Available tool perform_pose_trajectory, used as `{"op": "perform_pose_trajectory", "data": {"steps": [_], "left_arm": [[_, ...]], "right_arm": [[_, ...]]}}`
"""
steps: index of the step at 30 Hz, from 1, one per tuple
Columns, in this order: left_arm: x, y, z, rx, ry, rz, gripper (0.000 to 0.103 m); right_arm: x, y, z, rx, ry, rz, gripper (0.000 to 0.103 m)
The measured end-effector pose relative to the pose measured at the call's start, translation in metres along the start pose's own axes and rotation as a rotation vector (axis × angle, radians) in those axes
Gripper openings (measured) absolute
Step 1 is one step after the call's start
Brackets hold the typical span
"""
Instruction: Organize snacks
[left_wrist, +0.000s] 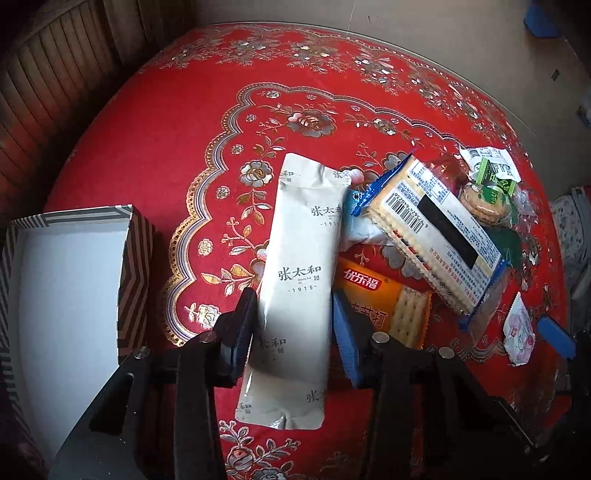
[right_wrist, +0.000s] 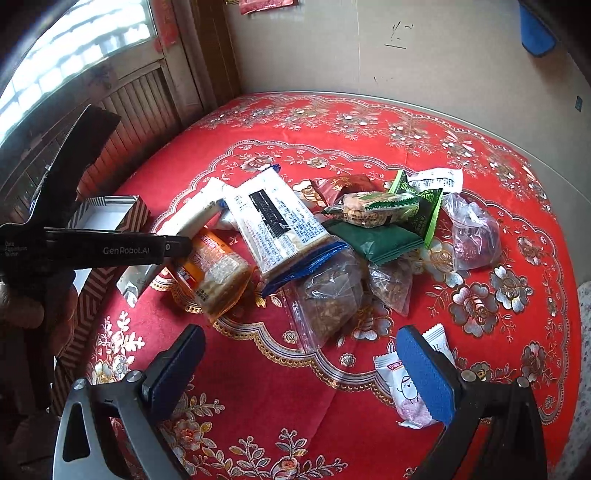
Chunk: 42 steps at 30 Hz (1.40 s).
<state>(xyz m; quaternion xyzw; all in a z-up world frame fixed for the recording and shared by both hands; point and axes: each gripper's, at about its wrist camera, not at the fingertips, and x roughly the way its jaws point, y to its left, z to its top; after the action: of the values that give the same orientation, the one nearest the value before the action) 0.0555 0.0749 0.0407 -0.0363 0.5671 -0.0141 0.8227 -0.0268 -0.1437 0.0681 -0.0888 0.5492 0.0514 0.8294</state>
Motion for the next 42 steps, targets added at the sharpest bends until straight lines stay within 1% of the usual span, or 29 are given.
{"op": "perform_pose_trajectory", "data": {"steps": [3,5,7,9,11,12,13,15,18,19,21,25,28,31,32,33,34,35,36,38,42], "left_arm": [[-0.003,0.005,-0.003,-0.005,-0.001,-0.012,0.035],[-0.006,0.007,-0.005,-0.005,-0.014,-0.001,0.033],[-0.012,0.01,-0.007,-0.008,-0.03,0.007,0.033],[-0.018,0.014,-0.008,-0.015,-0.041,0.009,0.033],[-0.025,0.02,-0.01,-0.027,-0.052,0.011,0.033],[-0.028,0.022,-0.011,-0.026,-0.058,0.016,0.033],[-0.031,0.023,-0.012,-0.027,-0.062,0.023,0.033],[-0.034,0.027,-0.014,-0.033,-0.067,0.028,0.033],[-0.04,0.034,-0.018,-0.047,-0.072,0.029,0.033],[-0.043,0.036,-0.019,-0.054,-0.074,0.025,0.033],[-0.05,0.041,-0.021,-0.066,-0.083,0.021,0.033],[-0.066,0.05,-0.024,-0.087,-0.114,0.038,0.033],[-0.073,0.057,-0.027,-0.101,-0.127,0.058,0.033],[-0.076,0.062,-0.031,-0.111,-0.132,0.073,0.033],[-0.077,0.063,-0.032,-0.115,-0.134,0.075,0.033],[-0.077,0.064,-0.033,-0.118,-0.134,0.077,0.033],[-0.077,0.064,-0.034,-0.12,-0.135,0.079,0.033],[-0.076,0.064,-0.034,-0.119,-0.135,0.085,0.033],[-0.076,0.064,-0.035,-0.117,-0.135,0.092,0.033],[-0.075,0.063,-0.036,-0.111,-0.136,0.1,0.033],[-0.075,0.061,-0.039,-0.103,-0.138,0.106,0.033]], "right_arm": [[-0.001,0.007,0.002,-0.015,-0.001,0.028,0.101],[0.0,0.013,0.004,-0.027,0.0,0.068,0.1],[0.003,0.021,0.008,-0.048,0.013,0.141,0.098],[0.008,0.03,0.011,-0.068,0.033,0.219,0.092],[0.015,0.038,0.015,-0.086,0.064,0.309,0.09],[0.02,0.043,0.016,-0.105,0.074,0.333,0.089],[0.024,0.048,0.018,-0.128,0.084,0.338,0.089],[0.036,0.057,0.021,-0.173,0.106,0.337,0.088],[0.046,0.065,0.029,-0.229,0.104,0.336,0.088],[0.047,0.069,0.033,-0.253,0.092,0.324,0.088],[0.054,0.072,0.04,-0.294,0.097,0.337,0.089],[0.077,0.077,0.056,-0.358,0.126,0.304,0.089],[0.088,0.083,0.063,-0.402,0.139,0.306,0.089],[0.094,0.093,0.066,-0.462,0.151,0.285,0.088],[0.096,0.096,0.065,-0.48,0.156,0.274,0.086],[0.098,0.1,0.064,-0.493,0.17,0.261,0.079],[0.1,0.102,0.063,-0.503,0.175,0.239,0.077],[0.101,0.103,0.063,-0.509,0.174,0.217,0.071],[0.1,0.103,0.062,-0.506,0.174,0.201,0.06],[0.098,0.098,0.062,-0.47,0.176,0.218,0.058],[0.092,0.098,0.053,-0.455,0.164,0.199,0.057]]}}
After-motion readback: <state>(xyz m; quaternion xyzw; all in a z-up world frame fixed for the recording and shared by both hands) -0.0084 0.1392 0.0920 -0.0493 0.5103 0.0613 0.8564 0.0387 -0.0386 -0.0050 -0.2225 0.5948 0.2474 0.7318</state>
